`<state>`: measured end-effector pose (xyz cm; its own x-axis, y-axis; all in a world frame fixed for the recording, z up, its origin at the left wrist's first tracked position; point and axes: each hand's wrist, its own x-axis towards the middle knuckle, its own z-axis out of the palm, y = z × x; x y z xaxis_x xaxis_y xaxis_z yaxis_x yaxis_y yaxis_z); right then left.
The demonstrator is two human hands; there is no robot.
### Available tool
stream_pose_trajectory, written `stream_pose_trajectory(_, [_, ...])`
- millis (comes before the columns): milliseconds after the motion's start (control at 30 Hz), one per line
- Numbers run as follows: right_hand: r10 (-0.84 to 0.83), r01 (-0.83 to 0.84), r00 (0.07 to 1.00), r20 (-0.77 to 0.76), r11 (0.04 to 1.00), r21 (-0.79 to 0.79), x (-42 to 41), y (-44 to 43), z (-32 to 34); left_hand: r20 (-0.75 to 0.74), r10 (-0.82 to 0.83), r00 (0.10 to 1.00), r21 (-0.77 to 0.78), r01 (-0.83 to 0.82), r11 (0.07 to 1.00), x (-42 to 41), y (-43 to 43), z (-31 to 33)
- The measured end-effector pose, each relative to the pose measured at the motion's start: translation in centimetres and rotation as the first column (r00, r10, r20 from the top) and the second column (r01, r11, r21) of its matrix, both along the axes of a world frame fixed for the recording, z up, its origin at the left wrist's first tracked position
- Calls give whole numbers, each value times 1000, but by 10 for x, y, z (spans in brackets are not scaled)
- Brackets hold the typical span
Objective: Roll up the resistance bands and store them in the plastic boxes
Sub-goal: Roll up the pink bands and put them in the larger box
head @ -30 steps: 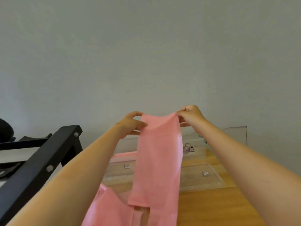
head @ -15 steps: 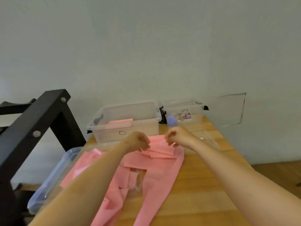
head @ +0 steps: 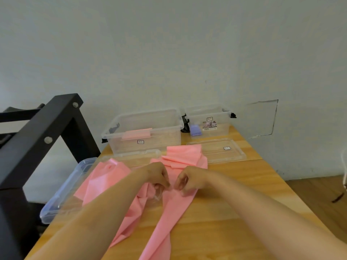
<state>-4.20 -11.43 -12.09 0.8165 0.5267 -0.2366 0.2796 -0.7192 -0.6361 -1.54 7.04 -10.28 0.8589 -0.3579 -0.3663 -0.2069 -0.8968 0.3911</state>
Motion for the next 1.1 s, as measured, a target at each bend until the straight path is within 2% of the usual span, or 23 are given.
stream_pose_trajectory(100, [-4, 5, 1000, 30, 1000, -25, -3, 2, -6, 37, 6, 999, 26, -7, 1000, -1, 0, -4])
stream_pose_trajectory(233, [-16, 15, 999, 43, 1000, 5, -7, 3, -5, -6, -3, 1000, 29, 3, 1000, -3, 2, -7])
stream_pose_trajectory(433, [-17, 14, 994, 109, 999, 30, -8, -7, 15, 26, -31, 999, 48, 29, 998, -5, 6, -5])
stream_pose_trajectory(533, [-23, 19, 990, 141, 999, 32, -4, -14, 28, -11, -60, 998, 32, 60, 998, -8, 8, -1])
stream_pose_trajectory(633, [-48, 38, 990, 133, 996, 75, -1, -20, 34, 1, -110, 994, 149, 109, 983, -13, 3, -2])
stream_pose_trajectory(733, [-63, 54, 992, 106, 995, 80, 0, -24, 34, 114, -182, 977, 273, 145, 951, -20, -8, -4])
stream_pose_trajectory(967, [-59, 56, 997, 58, 997, 47, -7, -38, 31, 105, -183, 977, 224, 157, 962, -24, -12, -7])
stream_pose_trajectory(1100, [-69, 67, 996, 48, 997, 32, -10, -46, 30, 137, -151, 979, 122, 134, 983, -19, -9, -1])
